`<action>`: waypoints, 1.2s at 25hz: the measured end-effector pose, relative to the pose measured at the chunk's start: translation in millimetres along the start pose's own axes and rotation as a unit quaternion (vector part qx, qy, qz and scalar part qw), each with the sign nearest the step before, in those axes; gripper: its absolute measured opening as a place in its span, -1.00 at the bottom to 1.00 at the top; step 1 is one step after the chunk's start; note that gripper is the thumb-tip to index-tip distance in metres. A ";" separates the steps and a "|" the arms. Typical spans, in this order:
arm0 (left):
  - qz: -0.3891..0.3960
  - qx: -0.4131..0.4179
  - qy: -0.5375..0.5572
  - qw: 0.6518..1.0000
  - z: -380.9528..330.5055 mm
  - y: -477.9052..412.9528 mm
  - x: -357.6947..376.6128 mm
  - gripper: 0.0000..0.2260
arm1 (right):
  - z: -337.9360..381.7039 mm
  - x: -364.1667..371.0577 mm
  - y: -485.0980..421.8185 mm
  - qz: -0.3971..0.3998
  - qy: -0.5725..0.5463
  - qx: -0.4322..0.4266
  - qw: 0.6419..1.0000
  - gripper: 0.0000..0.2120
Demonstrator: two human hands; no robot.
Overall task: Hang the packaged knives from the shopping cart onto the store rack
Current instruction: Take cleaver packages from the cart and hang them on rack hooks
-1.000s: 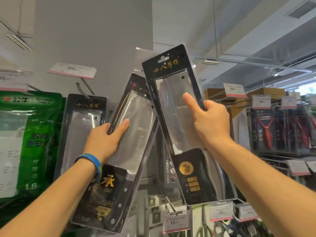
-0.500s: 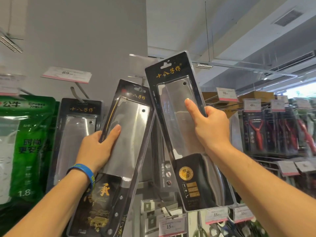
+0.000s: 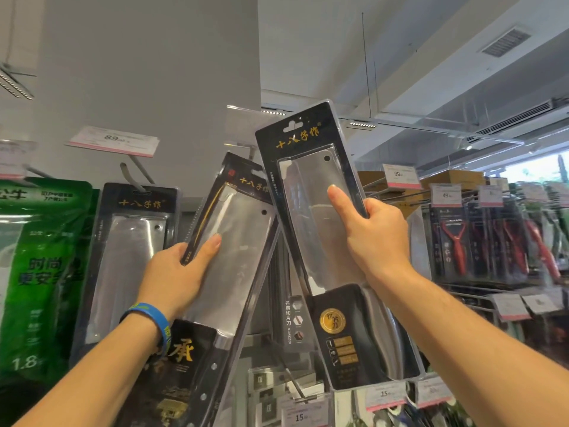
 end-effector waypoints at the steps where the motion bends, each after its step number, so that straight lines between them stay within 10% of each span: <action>1: -0.006 -0.006 0.011 1.000 2.1 -0.4 -1.1 -0.39 | -0.2 -1.6 -0.4 -0.002 -0.003 -0.002 1.000 -0.41; 30: 0.001 -0.052 0.029 0.998 -3.6 -2.6 5.0 -0.26 | -11.1 0.1 1.1 0.004 0.016 0.021 1.000 -0.38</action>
Point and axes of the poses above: each hand's wrist, its own y-axis away from the middle knuckle, its own x-axis out of the palm, z = x × y, the point moved 6 cm from there along -y, towards the middle knuckle
